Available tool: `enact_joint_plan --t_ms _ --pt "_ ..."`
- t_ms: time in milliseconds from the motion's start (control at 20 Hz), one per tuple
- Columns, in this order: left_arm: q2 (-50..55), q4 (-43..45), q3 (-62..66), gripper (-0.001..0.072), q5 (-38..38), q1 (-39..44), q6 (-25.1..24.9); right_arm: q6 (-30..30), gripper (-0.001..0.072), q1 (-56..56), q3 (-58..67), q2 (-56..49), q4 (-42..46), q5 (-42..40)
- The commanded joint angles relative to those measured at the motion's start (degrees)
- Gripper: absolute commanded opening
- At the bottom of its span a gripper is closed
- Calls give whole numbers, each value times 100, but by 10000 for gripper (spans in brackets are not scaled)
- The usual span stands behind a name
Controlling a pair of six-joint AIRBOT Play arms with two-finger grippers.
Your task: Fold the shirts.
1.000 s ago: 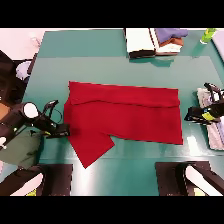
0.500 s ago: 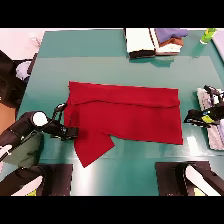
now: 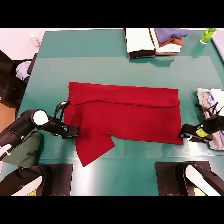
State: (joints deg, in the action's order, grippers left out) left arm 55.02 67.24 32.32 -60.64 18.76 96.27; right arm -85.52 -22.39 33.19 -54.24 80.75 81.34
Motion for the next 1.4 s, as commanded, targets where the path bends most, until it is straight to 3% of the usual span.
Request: enact_joint_plan --t_ms 0,350,400,450,500,600,850,1100,1350 --pt "-4 0 22 29 -2 7 -72 -55 574 -22 -442 2 -131 -391" --pt "-7 -17 22 29 -9 7 -72 -468 552 938 -459 0 -269 -988" --pt "-7 -13 22 29 -46 7 -74 -492 451 1058 -459 0 -258 -1005" --pt "-7 -2 22 29 -92 7 -76 -490 273 1139 -459 2 -260 -992" --pt "-9 15 26 29 -184 7 -79 -490 236 1215 -459 2 -262 -975" --pt "-96 181 81 28 -452 7 -70 -483 17 1342 -459 4 -260 -914" --pt "-1344 1051 79 27 -1567 7 422 -472 16 1729 -24 111 280 -210" --pt "-1926 776 133 28 -2476 7 422 -487 15 1998 264 1110 645 490" --pt "-1705 1375 866 28 -1705 4 380 -481 15 1534 723 1320 625 361"
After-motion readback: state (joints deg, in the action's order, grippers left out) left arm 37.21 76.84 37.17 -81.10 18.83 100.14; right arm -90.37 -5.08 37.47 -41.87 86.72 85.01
